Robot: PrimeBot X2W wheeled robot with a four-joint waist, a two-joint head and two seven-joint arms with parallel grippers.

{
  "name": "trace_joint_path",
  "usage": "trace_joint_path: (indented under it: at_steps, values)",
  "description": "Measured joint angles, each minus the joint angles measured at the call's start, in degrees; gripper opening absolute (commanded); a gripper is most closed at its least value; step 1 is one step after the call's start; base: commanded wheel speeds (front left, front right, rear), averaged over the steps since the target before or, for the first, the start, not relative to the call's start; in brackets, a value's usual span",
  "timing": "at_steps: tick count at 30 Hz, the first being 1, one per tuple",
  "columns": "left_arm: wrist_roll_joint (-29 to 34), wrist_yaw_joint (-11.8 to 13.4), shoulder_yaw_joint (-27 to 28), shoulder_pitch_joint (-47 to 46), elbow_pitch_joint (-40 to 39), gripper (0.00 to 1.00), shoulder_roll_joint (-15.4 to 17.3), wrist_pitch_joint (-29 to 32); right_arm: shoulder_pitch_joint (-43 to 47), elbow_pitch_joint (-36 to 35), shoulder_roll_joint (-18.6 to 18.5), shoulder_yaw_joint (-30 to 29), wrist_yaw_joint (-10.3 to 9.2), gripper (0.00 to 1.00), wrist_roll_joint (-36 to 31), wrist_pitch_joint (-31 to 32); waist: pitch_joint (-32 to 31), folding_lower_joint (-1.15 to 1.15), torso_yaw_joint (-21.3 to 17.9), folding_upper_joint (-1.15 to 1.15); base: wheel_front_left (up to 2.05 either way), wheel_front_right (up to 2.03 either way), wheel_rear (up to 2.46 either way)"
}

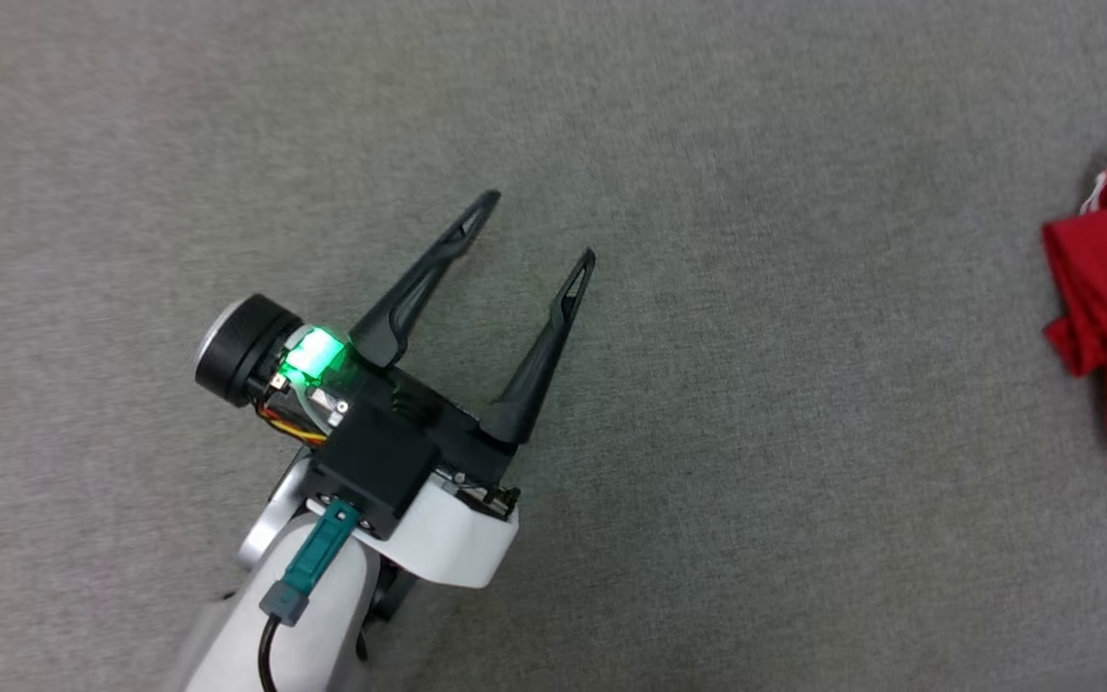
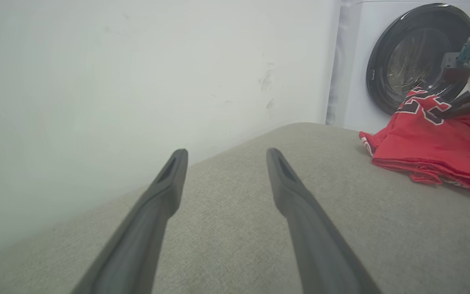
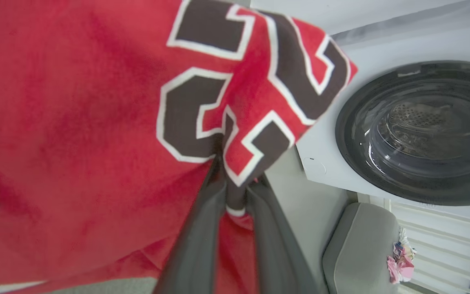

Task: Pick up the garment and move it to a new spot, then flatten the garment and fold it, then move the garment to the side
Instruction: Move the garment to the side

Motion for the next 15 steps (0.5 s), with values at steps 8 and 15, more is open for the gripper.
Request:
trace_joint_path:
  at_steps: [8, 15]
  values:
    - [1.18, 0.0, -1.88, -4.37, -3.15, 1.0, 2.88, 0.0, -8.68, 11.11, 5.36, -7.34, 0.01, 0.0, -7.03, -6.59, 6.53, 0.0, -2.45, 0.0, 0.0, 0.0, 0.0]
    - [1.29, 0.0, -2.33, -5.51, -3.78, 1.0, 3.35, 0.0, -12.5, 16.6, 8.71, -10.7, 0.0, 0.12, -11.56, -11.18, 8.58, 0.0, -3.83, 0.0, 0.0, 0.0, 0.0]
